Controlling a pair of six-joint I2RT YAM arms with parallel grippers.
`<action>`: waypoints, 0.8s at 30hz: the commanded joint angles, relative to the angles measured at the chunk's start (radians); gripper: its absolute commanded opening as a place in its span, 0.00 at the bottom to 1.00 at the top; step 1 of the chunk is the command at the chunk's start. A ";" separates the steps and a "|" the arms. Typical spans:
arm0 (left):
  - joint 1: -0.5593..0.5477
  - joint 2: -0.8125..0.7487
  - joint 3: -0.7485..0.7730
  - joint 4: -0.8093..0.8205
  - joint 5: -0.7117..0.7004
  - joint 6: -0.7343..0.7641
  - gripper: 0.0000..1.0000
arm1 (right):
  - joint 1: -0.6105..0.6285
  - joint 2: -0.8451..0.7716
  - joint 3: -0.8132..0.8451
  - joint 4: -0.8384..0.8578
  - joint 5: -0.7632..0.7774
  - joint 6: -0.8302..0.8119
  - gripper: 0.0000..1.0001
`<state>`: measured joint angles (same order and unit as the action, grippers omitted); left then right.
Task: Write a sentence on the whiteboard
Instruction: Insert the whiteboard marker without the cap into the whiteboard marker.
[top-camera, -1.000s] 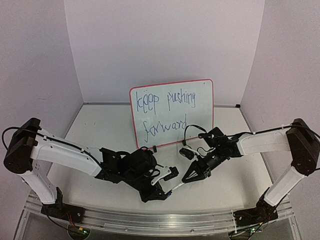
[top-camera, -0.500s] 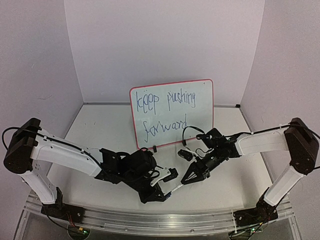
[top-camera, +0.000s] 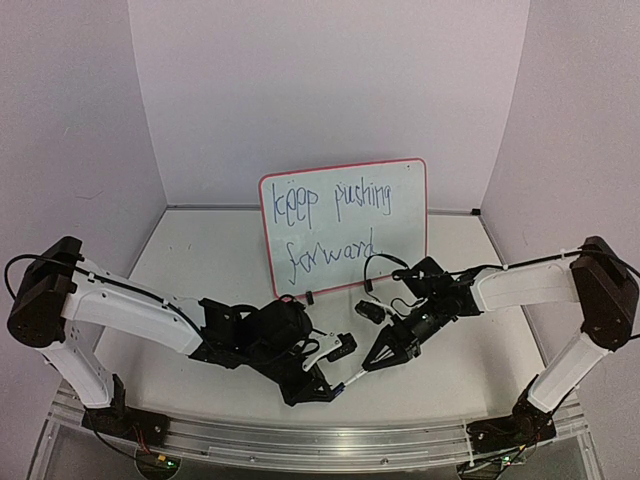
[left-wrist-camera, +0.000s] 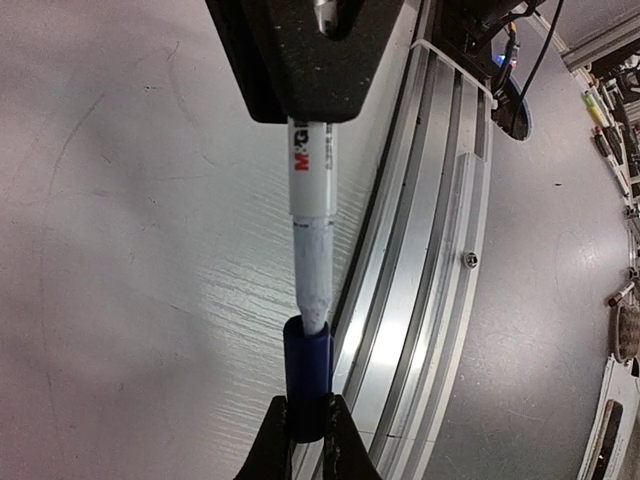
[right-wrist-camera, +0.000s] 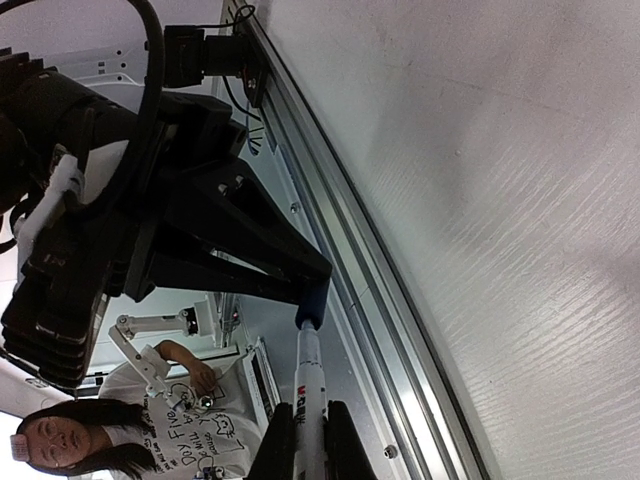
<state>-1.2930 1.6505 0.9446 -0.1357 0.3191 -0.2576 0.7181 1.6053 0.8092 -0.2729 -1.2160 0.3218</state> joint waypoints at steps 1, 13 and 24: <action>0.004 -0.019 -0.005 0.045 -0.007 0.000 0.00 | 0.006 -0.015 0.023 -0.014 0.000 -0.019 0.00; 0.003 0.026 0.098 -0.015 0.034 0.061 0.00 | 0.041 0.067 0.068 -0.014 0.017 -0.037 0.00; 0.040 0.019 0.147 0.028 0.094 0.056 0.00 | 0.085 0.107 0.093 -0.011 0.020 -0.045 0.00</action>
<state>-1.2786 1.6909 1.0172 -0.2354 0.3771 -0.2130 0.7810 1.6962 0.8693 -0.2907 -1.2066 0.3014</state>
